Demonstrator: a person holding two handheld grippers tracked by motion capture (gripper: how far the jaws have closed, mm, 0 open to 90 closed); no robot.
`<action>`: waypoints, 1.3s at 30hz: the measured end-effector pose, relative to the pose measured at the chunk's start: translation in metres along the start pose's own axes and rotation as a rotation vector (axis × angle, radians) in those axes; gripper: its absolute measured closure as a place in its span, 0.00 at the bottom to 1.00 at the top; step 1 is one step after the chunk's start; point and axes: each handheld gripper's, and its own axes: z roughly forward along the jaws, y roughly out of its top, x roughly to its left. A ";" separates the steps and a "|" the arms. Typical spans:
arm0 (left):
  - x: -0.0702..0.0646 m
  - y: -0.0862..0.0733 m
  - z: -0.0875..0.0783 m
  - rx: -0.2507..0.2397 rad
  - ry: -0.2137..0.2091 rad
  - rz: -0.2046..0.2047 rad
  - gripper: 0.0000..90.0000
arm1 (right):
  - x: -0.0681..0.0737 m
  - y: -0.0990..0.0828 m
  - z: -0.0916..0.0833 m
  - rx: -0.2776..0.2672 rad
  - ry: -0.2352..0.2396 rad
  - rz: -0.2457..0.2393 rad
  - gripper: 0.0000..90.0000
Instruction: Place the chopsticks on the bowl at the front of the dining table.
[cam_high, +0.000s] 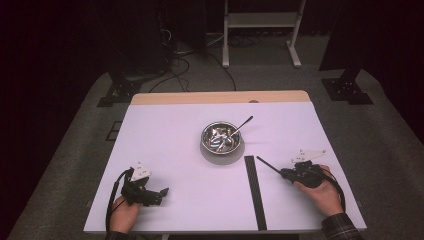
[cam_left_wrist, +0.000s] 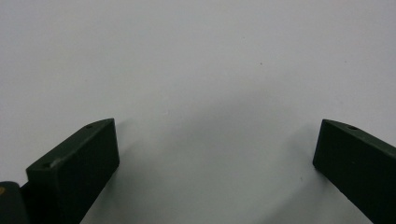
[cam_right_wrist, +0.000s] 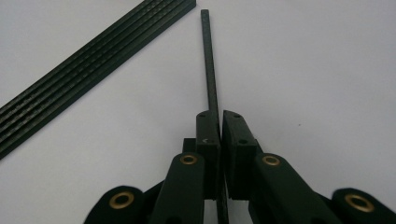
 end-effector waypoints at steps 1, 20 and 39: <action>0.000 0.000 0.000 0.000 0.000 0.000 0.00 | 0.000 0.000 0.000 0.002 0.002 0.003 0.95; 0.000 0.000 0.000 0.000 0.000 0.000 0.00 | -0.001 0.000 -0.002 0.004 -0.011 0.022 0.95; 0.000 0.000 0.000 0.001 0.000 0.000 0.00 | 0.000 0.016 -0.014 -0.050 -0.001 0.017 0.95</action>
